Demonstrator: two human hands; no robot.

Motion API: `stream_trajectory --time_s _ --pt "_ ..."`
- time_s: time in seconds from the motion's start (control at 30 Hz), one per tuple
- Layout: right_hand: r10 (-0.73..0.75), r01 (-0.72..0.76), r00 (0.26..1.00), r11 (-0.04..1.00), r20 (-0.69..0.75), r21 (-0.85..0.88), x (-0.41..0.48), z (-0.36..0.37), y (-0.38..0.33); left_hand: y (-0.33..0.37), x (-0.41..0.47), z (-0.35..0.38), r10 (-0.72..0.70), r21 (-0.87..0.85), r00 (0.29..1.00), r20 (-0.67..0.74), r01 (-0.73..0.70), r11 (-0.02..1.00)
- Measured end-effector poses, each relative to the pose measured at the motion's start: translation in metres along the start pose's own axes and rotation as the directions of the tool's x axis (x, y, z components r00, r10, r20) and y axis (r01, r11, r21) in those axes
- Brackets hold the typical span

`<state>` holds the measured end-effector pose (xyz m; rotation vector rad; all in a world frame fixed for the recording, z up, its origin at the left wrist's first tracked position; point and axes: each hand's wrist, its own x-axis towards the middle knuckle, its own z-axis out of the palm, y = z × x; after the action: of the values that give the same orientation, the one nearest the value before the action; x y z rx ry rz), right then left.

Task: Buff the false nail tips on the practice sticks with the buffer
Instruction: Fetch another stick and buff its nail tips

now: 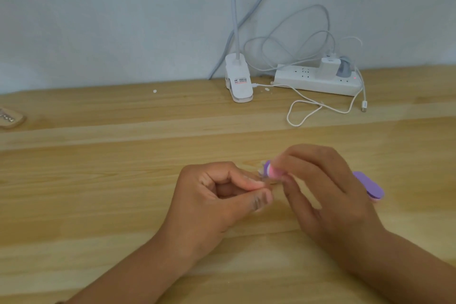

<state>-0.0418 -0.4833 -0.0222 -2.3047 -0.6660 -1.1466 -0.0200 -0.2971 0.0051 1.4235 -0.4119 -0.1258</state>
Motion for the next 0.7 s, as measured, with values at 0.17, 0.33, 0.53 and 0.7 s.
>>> stream_trajectory --time_s 0.17,0.33,0.53,0.7 --pt "0.017 -0.017 0.998 1.0 -0.056 -0.007 0.003 -0.003 -0.003 0.0 0.001 -0.001 -0.02 0.029 1.0 0.011 0.019 0.999" --pt "0.039 -0.039 0.999 0.999 -0.014 -0.031 0.003 -0.001 0.002 -0.002 0.001 -0.002 0.006 0.02 1.0 -0.025 -0.005 1.0" --pt "0.036 -0.033 0.999 0.998 0.036 -0.061 0.002 0.001 0.0 -0.003 0.001 -0.002 0.02 0.043 1.0 0.009 -0.02 0.999" --pt "0.075 -0.077 0.997 0.994 0.023 0.074 0.003 -0.002 0.0 -0.002 0.003 -0.002 0.016 0.058 1.0 0.0 -0.016 0.998"
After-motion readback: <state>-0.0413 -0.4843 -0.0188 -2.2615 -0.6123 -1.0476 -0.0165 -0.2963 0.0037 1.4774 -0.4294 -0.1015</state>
